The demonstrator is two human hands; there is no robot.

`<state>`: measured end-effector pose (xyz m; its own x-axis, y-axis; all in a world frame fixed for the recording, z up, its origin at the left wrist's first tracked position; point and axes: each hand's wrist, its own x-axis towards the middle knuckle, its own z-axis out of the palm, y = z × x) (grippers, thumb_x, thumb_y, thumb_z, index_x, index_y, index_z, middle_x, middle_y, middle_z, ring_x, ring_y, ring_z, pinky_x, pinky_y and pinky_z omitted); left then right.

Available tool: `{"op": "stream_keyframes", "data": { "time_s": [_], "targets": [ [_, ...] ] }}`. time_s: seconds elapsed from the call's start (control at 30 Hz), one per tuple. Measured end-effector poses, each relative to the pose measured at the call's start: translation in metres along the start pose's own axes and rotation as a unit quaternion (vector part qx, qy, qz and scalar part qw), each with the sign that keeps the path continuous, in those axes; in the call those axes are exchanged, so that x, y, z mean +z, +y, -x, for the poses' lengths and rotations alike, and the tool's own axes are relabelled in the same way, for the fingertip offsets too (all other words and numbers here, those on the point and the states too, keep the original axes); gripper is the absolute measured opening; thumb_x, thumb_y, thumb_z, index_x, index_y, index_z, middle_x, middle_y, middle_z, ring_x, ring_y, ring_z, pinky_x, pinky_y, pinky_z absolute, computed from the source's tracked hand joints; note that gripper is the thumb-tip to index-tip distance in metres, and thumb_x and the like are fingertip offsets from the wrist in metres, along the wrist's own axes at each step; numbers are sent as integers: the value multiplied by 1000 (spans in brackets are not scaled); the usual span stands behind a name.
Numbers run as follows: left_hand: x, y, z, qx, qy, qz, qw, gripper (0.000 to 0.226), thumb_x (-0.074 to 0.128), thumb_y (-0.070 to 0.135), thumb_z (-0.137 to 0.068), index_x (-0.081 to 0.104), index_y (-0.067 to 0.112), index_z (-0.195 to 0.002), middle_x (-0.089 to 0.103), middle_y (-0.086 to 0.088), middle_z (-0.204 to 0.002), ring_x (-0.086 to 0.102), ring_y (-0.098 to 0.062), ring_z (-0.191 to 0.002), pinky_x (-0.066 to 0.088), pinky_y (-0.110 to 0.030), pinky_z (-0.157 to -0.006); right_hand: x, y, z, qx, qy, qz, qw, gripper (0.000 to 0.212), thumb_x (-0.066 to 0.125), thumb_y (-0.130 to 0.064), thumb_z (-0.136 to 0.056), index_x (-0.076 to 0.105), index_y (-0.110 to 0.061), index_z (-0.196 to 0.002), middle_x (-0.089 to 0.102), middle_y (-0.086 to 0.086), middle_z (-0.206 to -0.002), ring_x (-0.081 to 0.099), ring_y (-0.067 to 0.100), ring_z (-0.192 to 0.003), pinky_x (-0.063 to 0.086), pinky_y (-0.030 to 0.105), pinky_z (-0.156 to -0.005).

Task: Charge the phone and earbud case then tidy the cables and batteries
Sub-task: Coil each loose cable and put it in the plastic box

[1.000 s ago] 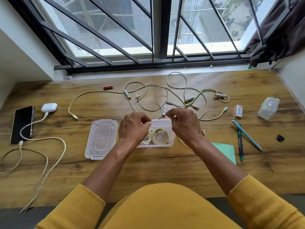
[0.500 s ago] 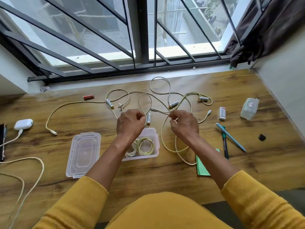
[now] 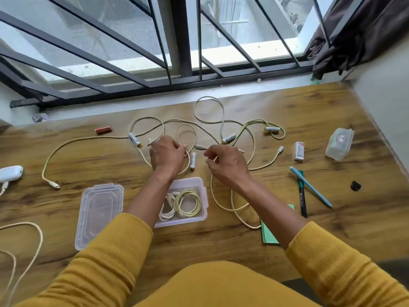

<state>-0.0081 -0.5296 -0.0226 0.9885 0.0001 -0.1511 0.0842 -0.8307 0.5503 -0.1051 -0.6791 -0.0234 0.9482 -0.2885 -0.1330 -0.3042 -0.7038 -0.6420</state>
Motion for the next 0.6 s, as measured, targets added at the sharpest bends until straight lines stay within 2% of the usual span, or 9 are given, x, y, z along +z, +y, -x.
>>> {"op": "stream_keyframes", "data": {
  "time_s": [0.2, 0.27, 0.33, 0.4, 0.47, 0.6],
  "targets": [
    [-9, 5, 0, -14, -9, 30, 999, 13, 79, 29, -85, 84, 18, -90, 81, -5, -97, 73, -29, -100, 47, -27, -84, 6, -8, -5, 4, -9, -36, 999, 14, 72, -27, -89, 78, -27, -101, 77, -10, -96, 70, 14, -91, 58, 36, -85],
    [-14, 6, 1, -17, -10, 61, 998, 12, 76, 31, -82, 82, 22, -87, 81, 0, -91, 75, -25, -95, 52, -28, -85, 8, -10, -4, 1, -24, -44, 999, 11, 72, -25, -89, 78, -25, -98, 77, -10, -93, 70, 13, -90, 58, 37, -84],
    [-21, 7, 4, -9, -18, 102, 995, 13, 74, 36, -77, 75, 25, -82, 78, 5, -79, 76, -19, -82, 61, -35, -84, 7, -13, -2, -8, -27, -61, 998, 12, 73, -23, -89, 79, -23, -99, 77, -9, -94, 69, 13, -90, 57, 39, -86],
    [-30, 8, 9, 8, -31, 150, 988, 10, 72, 34, -77, 71, 24, -81, 76, 5, -72, 77, -16, -70, 66, -42, -73, 5, -18, -1, -16, -26, -80, 996, 14, 75, -24, -90, 79, -20, -103, 77, -8, -96, 69, 11, -89, 57, 38, -88],
    [-39, 13, 17, 19, -39, 207, 977, 4, 73, 22, -82, 70, 20, -85, 77, 0, -72, 77, -17, -64, 67, -45, -64, 1, -27, 2, -24, -35, -104, 994, 19, 76, -25, -91, 77, -20, -110, 77, -8, -101, 70, 9, -90, 58, 36, -88],
    [-60, 19, 30, 34, -17, 289, 957, 7, 72, 14, -87, 71, 11, -93, 77, -7, -74, 77, -22, -61, 67, -48, -66, -4, -46, 11, -61, -98, -121, 986, 39, 77, -30, -90, 69, -25, -128, 74, -7, -119, 71, 11, -101, 58, 38, -92]
  ]
}}
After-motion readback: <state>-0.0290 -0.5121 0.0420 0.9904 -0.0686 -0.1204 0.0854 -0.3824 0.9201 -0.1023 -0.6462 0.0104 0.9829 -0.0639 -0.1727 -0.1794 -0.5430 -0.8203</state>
